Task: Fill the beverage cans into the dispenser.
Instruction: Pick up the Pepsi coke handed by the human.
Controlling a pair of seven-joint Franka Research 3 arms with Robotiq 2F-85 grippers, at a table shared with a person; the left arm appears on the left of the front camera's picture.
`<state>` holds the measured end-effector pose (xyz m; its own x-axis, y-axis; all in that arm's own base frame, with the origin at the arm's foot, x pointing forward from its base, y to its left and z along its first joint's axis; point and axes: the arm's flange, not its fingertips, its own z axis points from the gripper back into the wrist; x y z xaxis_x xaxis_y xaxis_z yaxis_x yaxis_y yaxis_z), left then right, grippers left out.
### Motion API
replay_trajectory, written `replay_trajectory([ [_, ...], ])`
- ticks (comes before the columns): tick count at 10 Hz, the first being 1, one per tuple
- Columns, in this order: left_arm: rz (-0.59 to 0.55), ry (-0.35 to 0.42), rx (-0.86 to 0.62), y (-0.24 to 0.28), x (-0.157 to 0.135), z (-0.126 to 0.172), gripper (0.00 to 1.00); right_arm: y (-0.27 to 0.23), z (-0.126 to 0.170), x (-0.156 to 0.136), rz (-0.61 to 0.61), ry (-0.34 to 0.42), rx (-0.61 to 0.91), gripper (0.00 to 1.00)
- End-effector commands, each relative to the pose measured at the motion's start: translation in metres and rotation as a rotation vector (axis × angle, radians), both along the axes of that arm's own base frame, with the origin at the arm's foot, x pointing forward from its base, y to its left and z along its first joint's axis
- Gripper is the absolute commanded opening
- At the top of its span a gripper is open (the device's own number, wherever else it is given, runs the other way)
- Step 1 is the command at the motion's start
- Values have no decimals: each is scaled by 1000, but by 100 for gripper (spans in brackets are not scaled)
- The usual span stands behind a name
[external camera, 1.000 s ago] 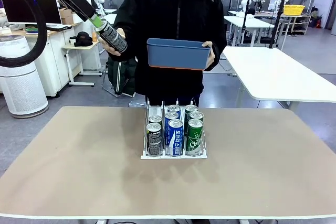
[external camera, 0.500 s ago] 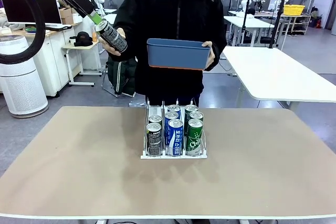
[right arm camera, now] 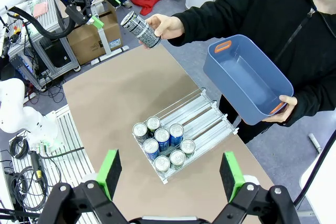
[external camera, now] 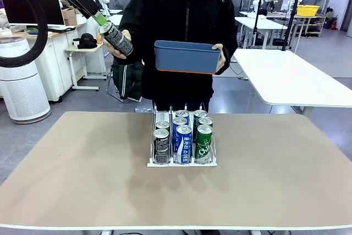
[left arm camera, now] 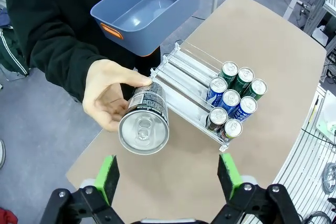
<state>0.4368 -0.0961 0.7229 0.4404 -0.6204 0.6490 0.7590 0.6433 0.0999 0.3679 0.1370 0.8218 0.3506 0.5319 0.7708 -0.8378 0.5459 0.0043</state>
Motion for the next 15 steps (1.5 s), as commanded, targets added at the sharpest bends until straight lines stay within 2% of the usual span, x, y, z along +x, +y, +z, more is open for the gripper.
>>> replay_trajectory([
  [1,24,8,15,1,-2,-1,100,0,-2,-1,1,2,-1,100],
  [5,0,0,0,0,0,0,100,0,-2,-1,1,2,-1,100],
  [9,-46,-44,21,-3,20,-12,100,0,-2,-1,1,2,-1,100],
  [10,-44,-43,15,-6,17,-16,100,0,-2,-1,1,2,-1,100],
  [12,-85,-80,31,-1,32,-23,100,0,-2,-1,1,2,-1,100],
  [15,-105,-94,18,-6,36,-32,100,0,-2,-1,1,2,-1,100],
])
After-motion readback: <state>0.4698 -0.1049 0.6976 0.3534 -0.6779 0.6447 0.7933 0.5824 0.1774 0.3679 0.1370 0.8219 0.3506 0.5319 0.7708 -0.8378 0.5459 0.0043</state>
